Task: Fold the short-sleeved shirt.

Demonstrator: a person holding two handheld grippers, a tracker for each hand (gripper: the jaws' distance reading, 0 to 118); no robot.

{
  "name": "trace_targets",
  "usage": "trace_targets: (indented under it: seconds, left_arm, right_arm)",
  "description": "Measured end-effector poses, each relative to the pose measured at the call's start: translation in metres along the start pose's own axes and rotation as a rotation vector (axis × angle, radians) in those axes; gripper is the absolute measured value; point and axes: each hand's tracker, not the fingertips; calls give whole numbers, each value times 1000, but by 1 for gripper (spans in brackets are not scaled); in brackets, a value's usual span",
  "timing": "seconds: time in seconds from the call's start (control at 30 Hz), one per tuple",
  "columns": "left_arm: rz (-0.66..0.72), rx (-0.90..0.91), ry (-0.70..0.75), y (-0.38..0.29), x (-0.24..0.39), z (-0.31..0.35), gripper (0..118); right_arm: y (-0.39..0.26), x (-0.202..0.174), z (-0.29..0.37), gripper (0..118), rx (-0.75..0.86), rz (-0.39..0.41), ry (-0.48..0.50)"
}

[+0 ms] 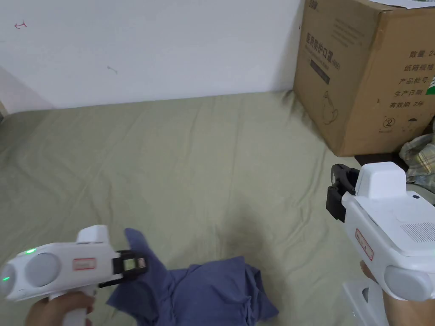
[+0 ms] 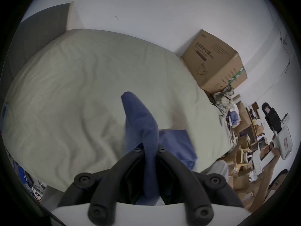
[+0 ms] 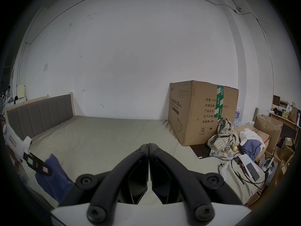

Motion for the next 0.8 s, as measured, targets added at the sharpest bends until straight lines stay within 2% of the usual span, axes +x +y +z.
trace_targets:
  seconds: [0.2, 0.4, 0.5, 0.6, 0.67, 0.73, 0.77, 0.8]
  left_arm:
    - [-128, -134, -50, -8, 61, -83, 7]
    - [-176, -291, 54, -35, 99, -174, 8]
    - [-182, -304, 102, -49, 107, -203, 10]
    - [-256, -286, 119, -59, 119, -206, 28]
    - [-260, -273, 94, -57, 122, -201, 59]
    - [-224, -262, -3, -55, 126, -188, 91]
    - [-206, -242, -30, -53, 127, -182, 100]
    - [-189, -204, -38, -52, 127, -174, 103]
  right_arm:
    - [-7, 6, 1, 0, -9, -17, 3]
    - [-14, 19, 3, 0, -19, -25, -15]
    - [-16, 25, 8, 0, -23, -20, -19]
    - [-18, 29, 12, 0, -28, 0, -31]
    - [-18, 32, 13, 0, -30, -3, -37]
    - [-18, 31, 12, 0, -29, -12, -42]
    - [-11, 27, 17, 0, -30, -14, -44]
    - [-9, 25, 19, 0, -28, -14, -46]
